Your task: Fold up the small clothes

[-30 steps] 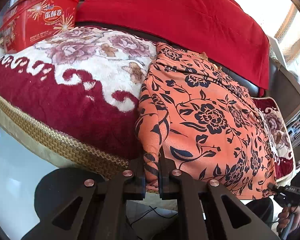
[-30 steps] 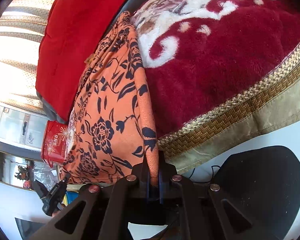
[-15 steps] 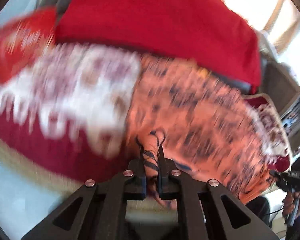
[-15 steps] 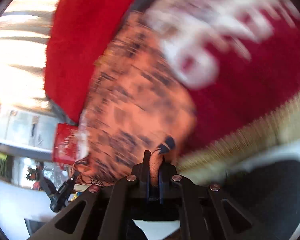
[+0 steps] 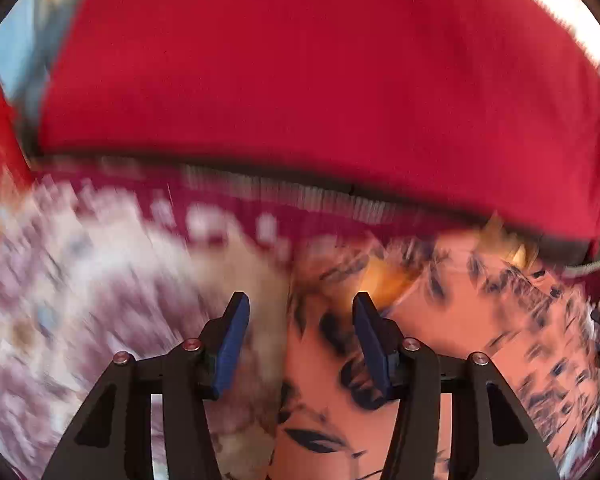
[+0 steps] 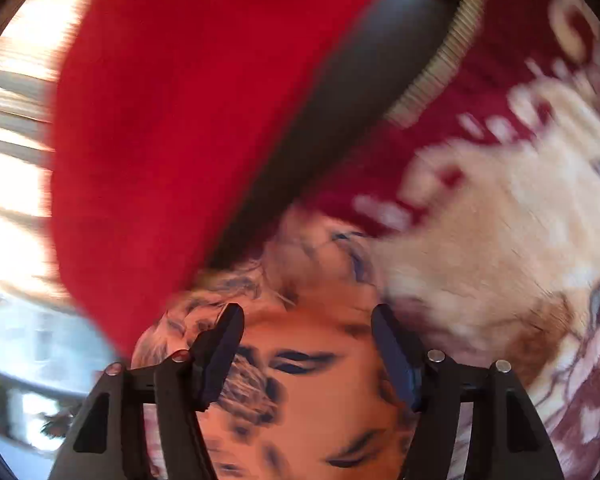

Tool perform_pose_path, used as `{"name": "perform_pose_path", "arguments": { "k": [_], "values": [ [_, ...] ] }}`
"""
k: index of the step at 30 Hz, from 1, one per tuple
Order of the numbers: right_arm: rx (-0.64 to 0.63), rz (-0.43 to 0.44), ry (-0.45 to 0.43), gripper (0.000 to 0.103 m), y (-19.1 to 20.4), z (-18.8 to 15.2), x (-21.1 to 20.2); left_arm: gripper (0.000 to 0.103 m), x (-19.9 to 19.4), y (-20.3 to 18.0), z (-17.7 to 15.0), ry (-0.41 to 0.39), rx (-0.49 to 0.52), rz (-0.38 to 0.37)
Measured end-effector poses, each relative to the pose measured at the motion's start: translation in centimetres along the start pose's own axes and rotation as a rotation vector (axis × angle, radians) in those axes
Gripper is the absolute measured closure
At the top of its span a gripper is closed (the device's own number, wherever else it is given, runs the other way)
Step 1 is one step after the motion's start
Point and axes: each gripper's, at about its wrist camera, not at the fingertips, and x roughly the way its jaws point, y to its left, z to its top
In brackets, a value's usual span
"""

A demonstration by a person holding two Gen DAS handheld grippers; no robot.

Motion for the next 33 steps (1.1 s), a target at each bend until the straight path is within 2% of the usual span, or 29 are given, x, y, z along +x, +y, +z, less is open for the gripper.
{"name": "perform_pose_path", "arguments": {
  "k": [1, 3, 5, 7, 9, 12, 13, 16, 18, 19, 20, 21, 22, 23, 24, 28, 30, 33],
  "values": [
    [-0.004, 0.025, -0.021, 0.033, -0.3, -0.8, -0.8, 0.048, -0.2, 0.5, -0.4, -0.005, -0.018, -0.017],
    [-0.060, 0.028, -0.070, 0.033, -0.3, -2.4, -3.2, 0.046, -2.7, 1.8, -1.4, -0.079, -0.047, -0.040],
    [-0.106, 0.040, -0.109, 0.032, -0.5, -4.9, -6.2, 0.035, -6.0, 2.9, -2.7, -0.150, -0.076, -0.059],
    [-0.106, 0.082, -0.112, 0.032, -1.4, -8.3, -8.7, 0.028, -9.4, 3.8, -5.7, -0.192, -0.102, -0.101],
    [-0.074, 0.129, -0.091, 0.027, -2.6, -12.1, -10.1, 0.023, -11.0, 4.0, -9.0, -0.198, -0.125, -0.166],
    [-0.064, 0.176, -0.030, 0.026, -3.0, -16.2, -9.5, 0.021, -10.1, 2.9, -12.7, -0.155, -0.185, -0.219],
    [-0.060, 0.185, -0.021, 0.026, -2.8, -16.5, -8.8, 0.021, -8.9, 2.5, -13.6, -0.124, -0.213, -0.235],
    [0.024, 0.178, -0.040, 0.026, -2.2, -15.6, -6.0, 0.021, -5.6, 1.0, -13.7, -0.054, -0.280, -0.216],
    [0.061, 0.154, -0.090, 0.026, -1.8, -14.4, -5.1, 0.021, -5.2, 0.9, -12.9, -0.077, -0.343, -0.173],
    [0.099, 0.153, -0.109, 0.028, -1.6, -13.7, -4.5, 0.022, -4.9, 0.9, -12.1, -0.096, -0.374, -0.183],
    [0.097, 0.145, -0.113, 0.045, -1.4, -12.8, -3.6, 0.051, -4.1, 1.0, -11.6, -0.086, -0.381, -0.196],
    [0.089, 0.108, -0.108, 0.072, -1.1, -12.0, -2.7, 0.078, -3.3, 1.2, -10.8, -0.029, -0.408, -0.145],
    [0.126, 0.085, -0.075, 0.090, -1.3, -11.6, -2.0, 0.084, -3.2, 1.7, -10.5, -0.001, -0.432, -0.148],
    [0.158, 0.083, -0.061, 0.090, -1.4, -11.1, -1.8, 0.087, -3.5, 2.0, -9.9, 0.011, -0.461, -0.160],
    [0.132, 0.068, -0.073, 0.091, -0.5, -10.9, -2.6, 0.088, -4.3, 1.9, -9.6, 0.001, -0.450, -0.160],
    [-0.069, 0.097, -0.175, 0.095, 4.7, -11.6, -9.2, 0.091, -12.4, 0.3, -9.9, -0.173, -0.327, -0.192],
    [-0.128, 0.098, -0.214, 0.095, 6.1, -12.7, -11.9, 0.091, -16.1, 0.2, -11.9, -0.221, -0.321, -0.227],
    [-0.131, 0.103, -0.193, 0.093, 4.1, -15.9, -14.0, 0.090, -19.0, 0.7, -17.5, -0.241, -0.323, -0.220]
  ]
}}
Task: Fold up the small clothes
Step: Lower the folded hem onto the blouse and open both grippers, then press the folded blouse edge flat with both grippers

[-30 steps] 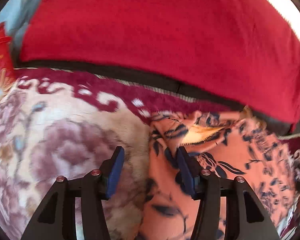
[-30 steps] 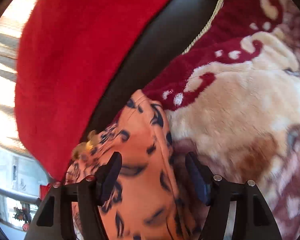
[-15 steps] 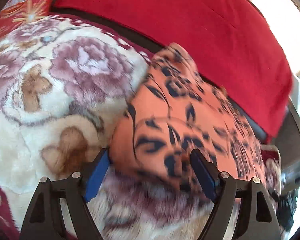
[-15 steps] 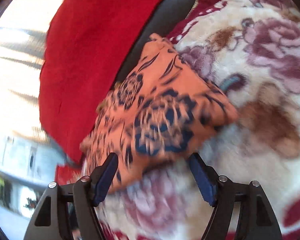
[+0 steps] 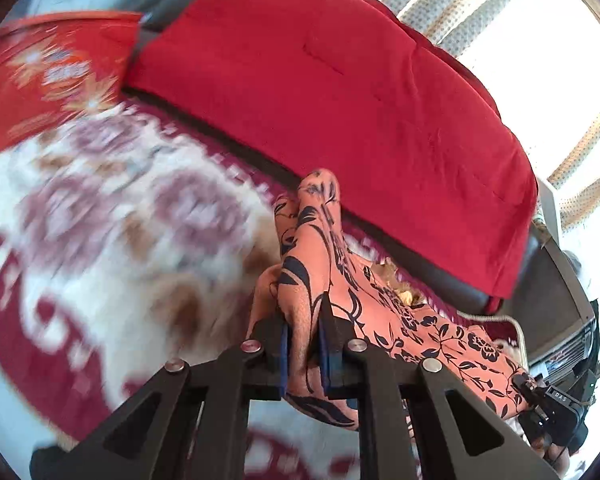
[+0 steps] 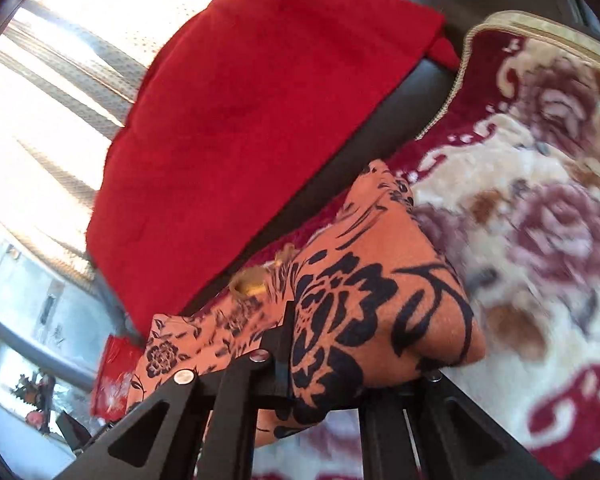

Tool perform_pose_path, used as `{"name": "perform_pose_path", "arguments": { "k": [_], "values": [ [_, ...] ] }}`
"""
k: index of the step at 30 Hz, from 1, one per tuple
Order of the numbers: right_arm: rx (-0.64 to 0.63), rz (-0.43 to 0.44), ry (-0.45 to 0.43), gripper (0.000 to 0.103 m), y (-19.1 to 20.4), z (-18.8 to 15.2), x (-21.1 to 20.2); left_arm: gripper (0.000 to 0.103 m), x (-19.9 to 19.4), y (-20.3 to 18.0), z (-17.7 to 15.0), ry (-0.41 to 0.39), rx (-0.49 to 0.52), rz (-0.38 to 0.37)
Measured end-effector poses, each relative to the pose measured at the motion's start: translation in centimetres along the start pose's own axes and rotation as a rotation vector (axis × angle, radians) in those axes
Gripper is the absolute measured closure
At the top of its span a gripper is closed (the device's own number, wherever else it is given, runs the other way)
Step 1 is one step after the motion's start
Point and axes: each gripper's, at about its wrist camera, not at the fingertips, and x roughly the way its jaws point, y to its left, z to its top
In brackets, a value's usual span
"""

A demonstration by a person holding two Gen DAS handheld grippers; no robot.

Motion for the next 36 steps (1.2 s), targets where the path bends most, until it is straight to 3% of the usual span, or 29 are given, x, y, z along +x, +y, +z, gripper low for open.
{"name": "perform_pose_path", "arguments": {
  "k": [2, 4, 5, 6, 7, 8, 9, 10, 14, 21, 28, 33, 36],
  "values": [
    [-0.021, -0.057, 0.066, 0.083, -2.7, -3.2, 0.6, 0.081, 0.7, 1.8, -2.8, 0.033, 0.014, 0.053],
    [0.038, -0.121, 0.199, 0.074, -7.4, -6.4, 2.5, 0.078, 3.8, 4.5, -5.9, 0.154, 0.025, 0.152],
    [0.088, -0.075, 0.208, 0.075, -9.2, -7.4, 2.4, 0.072, 5.1, 6.5, -6.8, 0.228, -0.013, 0.156],
    [0.108, -0.007, 0.140, 0.073, -10.3, -7.8, 1.0, 0.071, 4.8, 7.9, -6.8, 0.223, -0.058, 0.088],
    [0.100, -0.023, 0.135, 0.066, -10.5, -7.9, 0.1, 0.067, 4.1, 8.2, -6.3, 0.216, -0.062, 0.077],
    [0.092, -0.039, 0.128, 0.057, -10.6, -7.9, -0.7, 0.057, 3.5, 8.1, -5.8, 0.200, -0.047, 0.096],
    [0.090, -0.061, 0.105, 0.029, -10.7, -7.7, -1.7, 0.050, 2.6, 7.9, -5.1, 0.163, -0.023, 0.127],
    [0.081, -0.081, 0.066, 0.019, -10.9, -7.6, -3.0, 0.038, 1.7, 7.5, -4.1, 0.113, 0.007, 0.149],
    [0.037, -0.136, 0.001, 0.020, -10.7, -5.1, -5.2, 0.034, 1.7, 6.4, -1.1, 0.076, 0.084, 0.138],
    [-0.134, -0.132, 0.004, 0.020, -7.9, -1.2, -3.4, 0.034, 6.9, 3.5, 1.3, 0.162, 0.214, 0.056],
    [-0.286, -0.159, 0.066, 0.021, -5.3, 3.3, 3.4, 0.034, 13.4, 2.0, 4.2, 0.225, 0.210, 0.065],
    [-0.315, -0.234, 0.088, 0.022, -5.5, 6.0, 7.8, 0.035, 14.5, 2.2, 4.6, 0.228, 0.205, 0.070],
    [-0.348, -0.251, 0.088, 0.034, -5.0, 6.6, 9.0, 0.035, 14.6, 2.3, 4.7, 0.220, 0.216, 0.069]
  ]
}}
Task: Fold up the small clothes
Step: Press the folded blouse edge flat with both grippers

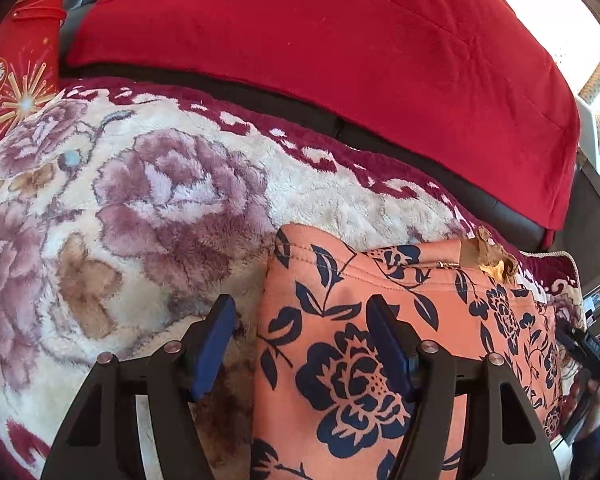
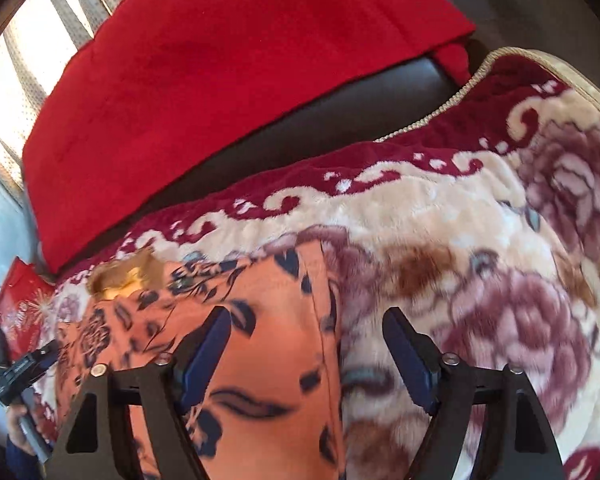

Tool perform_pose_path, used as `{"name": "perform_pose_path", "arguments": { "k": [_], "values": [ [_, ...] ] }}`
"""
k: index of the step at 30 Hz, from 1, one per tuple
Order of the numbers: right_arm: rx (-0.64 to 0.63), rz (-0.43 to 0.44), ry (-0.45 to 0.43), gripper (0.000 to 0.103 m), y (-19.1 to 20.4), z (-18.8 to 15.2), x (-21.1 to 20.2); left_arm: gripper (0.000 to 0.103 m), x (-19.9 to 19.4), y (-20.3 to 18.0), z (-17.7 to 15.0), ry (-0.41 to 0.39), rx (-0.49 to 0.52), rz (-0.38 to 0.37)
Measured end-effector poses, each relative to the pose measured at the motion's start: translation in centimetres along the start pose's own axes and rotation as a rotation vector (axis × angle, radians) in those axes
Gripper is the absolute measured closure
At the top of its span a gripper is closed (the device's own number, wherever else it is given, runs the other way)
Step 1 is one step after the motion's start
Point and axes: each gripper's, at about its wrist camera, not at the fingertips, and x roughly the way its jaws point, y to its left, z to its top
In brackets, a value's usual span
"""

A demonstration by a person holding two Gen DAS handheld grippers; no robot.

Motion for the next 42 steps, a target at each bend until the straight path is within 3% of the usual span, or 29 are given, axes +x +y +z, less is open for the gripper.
{"name": "perform_pose_path", "arguments": {
  "k": [3, 4, 5, 6, 8, 12, 16, 17, 18, 19, 22, 25, 28, 29, 30, 32, 35, 39, 42],
  "values": [
    [-0.062, -0.022, 0.069, 0.054, 1.0, 0.4, 1.7, 0.035, 0.6, 0.1, 0.3, 0.005, 0.010, 0.005],
    [-0.075, -0.030, 0.085, 0.068, 1.2, 0.4, 2.1, 0.046, 0.9, 0.0, 0.3, -0.008, 0.026, 0.015],
    [-0.086, -0.047, 0.097, 0.076, 1.4, 0.5, 2.4, 0.087, 1.2, -0.1, 0.4, -0.001, 0.044, 0.026],
    [-0.098, -0.061, 0.097, 0.084, 1.7, 0.6, 2.3, 0.098, 1.5, -0.2, 0.6, 0.019, 0.062, 0.037],
    [-0.132, -0.085, 0.072, 0.094, 2.6, 1.1, 1.2, 0.099, 0.4, -0.4, 0.9, -0.023, 0.063, 0.027],
    [-0.165, -0.132, -0.063, 0.096, 3.6, 2.6, -2.4, 0.099, -3.9, -1.1, 1.0, -0.182, 0.076, 0.025],
    [-0.123, -0.176, -0.013, 0.096, 2.4, 2.9, 0.8, 0.098, -0.9, -0.9, 0.9, -0.128, 0.093, 0.084],
    [-0.103, -0.178, 0.036, 0.092, 1.9, 2.6, 2.4, 0.096, 1.4, -0.6, 0.8, -0.046, 0.097, 0.109],
    [-0.051, -0.156, 0.101, 0.092, 1.0, 2.2, 4.1, 0.094, 2.6, -0.2, 0.7, -0.004, 0.092, 0.127],
    [-0.006, -0.134, 0.102, 0.091, 0.3, 1.9, 4.5, 0.090, 3.3, 0.1, 0.5, 0.009, 0.083, 0.135],
    [0.043, -0.116, 0.061, 0.086, -0.2, 1.6, 2.7, 0.081, 2.2, 0.1, 0.3, -0.029, 0.067, 0.124],
    [0.011, -0.132, 0.023, 0.086, 0.3, 1.3, -0.5, 0.053, -1.1, -0.1, 0.1, -0.095, 0.050, 0.141],
    [0.002, -0.049, -0.043, 0.086, 1.7, -0.2, -5.1, 0.029, -5.1, -1.1, -1.3, -0.184, 0.031, 0.158],
    [-0.003, -0.002, -0.058, 0.077, 2.5, -1.2, -6.5, 0.025, -6.3, -1.8, -2.1, -0.215, 0.035, 0.169],
    [-0.007, 0.039, -0.064, 0.070, 3.2, -2.2, -7.3, 0.024, -7.1, -2.4, -2.9, -0.233, 0.047, 0.174],
    [0.000, 0.135, -0.069, 0.010, 4.5, -4.7, -8.5, 0.022, -8.2, -3.7, -4.4, -0.235, 0.085, 0.165],
    [-0.015, 0.188, -0.071, 0.007, 5.8, -8.7, -8.9, 0.022, -9.1, -5.3, -7.0, -0.218, 0.127, 0.157],
    [0.054, 0.158, 0.044, 0.010, 4.1, -11.9, -6.3, 0.022, -10.3, -6.8, -9.7, -0.197, 0.173, 0.145],
    [0.157, 0.126, 0.006, 0.010, 1.7, -12.2, -7.2, 0.022, -11.9, -7.1, -11.0, -0.200, 0.177, 0.135]
  ]
}}
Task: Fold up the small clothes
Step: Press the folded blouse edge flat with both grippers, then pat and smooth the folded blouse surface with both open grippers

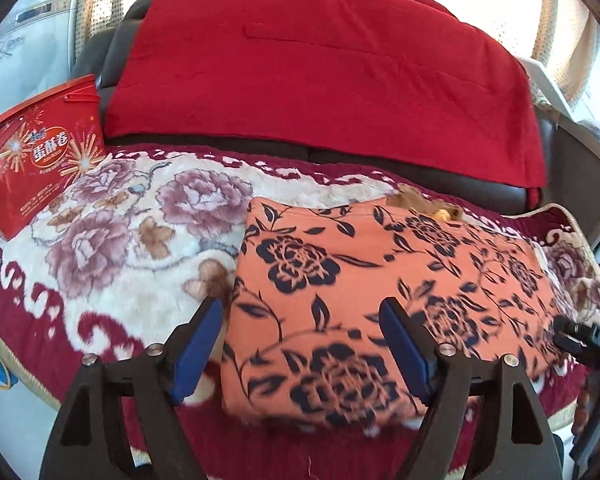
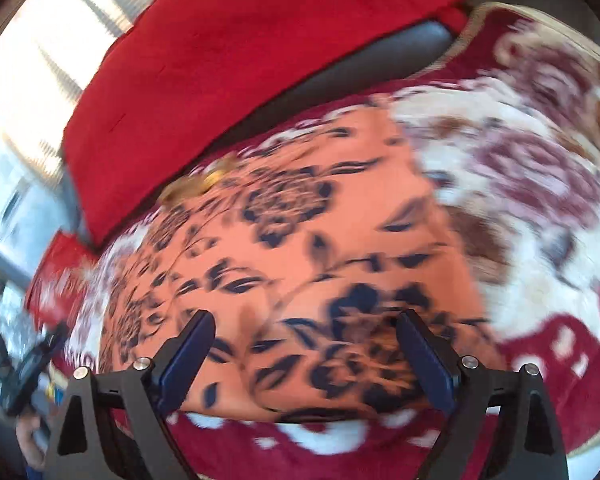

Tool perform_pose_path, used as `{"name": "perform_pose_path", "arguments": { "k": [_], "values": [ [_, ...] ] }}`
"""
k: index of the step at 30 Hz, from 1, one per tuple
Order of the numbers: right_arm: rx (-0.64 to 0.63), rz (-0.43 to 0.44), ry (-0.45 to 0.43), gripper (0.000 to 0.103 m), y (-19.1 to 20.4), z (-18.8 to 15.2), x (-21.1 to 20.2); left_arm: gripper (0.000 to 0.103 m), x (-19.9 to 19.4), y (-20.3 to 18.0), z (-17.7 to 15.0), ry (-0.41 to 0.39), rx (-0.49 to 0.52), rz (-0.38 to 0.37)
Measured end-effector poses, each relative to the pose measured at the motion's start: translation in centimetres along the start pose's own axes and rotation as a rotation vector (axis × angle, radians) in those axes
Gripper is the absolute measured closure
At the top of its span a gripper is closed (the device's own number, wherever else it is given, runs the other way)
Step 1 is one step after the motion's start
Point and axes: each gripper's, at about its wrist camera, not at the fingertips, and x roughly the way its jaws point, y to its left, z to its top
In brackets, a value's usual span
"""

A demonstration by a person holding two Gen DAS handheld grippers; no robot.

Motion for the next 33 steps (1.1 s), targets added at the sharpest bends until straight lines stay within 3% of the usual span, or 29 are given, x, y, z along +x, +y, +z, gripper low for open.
{"name": "perform_pose_path", "arguments": {
  "k": [6, 9, 12, 18, 22, 27, 31, 33],
  "values": [
    [0.029, 0.016, -0.042, 0.009, -0.6, -0.3, -2.9, 0.022, -2.2, 0.6, -1.1, -0.009, -0.030, 0.012],
    [0.046, -0.013, 0.008, 0.009, -2.1, -1.0, -1.6, 0.022, -2.7, 0.7, -1.5, -0.002, -0.038, 0.015],
    [0.124, 0.036, 0.006, 0.009, -3.5, -1.4, -1.4, 0.022, -3.6, 0.5, -1.8, -0.007, -0.022, 0.014],
    [0.079, 0.044, -0.008, 0.009, -3.2, -1.9, -1.9, 0.020, -3.3, 1.1, -3.0, 0.002, -0.029, 0.022],
    [0.079, 0.100, -0.041, 0.008, -4.4, -2.7, -1.4, 0.020, -1.8, 1.9, -4.5, 0.071, -0.065, 0.033],
    [0.006, 0.135, -0.081, 0.008, -4.5, -3.6, -1.8, 0.020, -1.7, 2.6, -6.0, 0.059, -0.052, 0.010],
    [0.045, 0.209, -0.108, 0.008, -5.7, -3.9, -2.4, 0.020, -1.1, 3.1, -6.5, 0.078, -0.047, -0.004],
    [0.061, 0.241, -0.123, 0.008, -6.3, -4.2, -2.5, 0.020, -1.2, 3.0, -6.3, 0.045, -0.050, -0.035]
  ]
}}
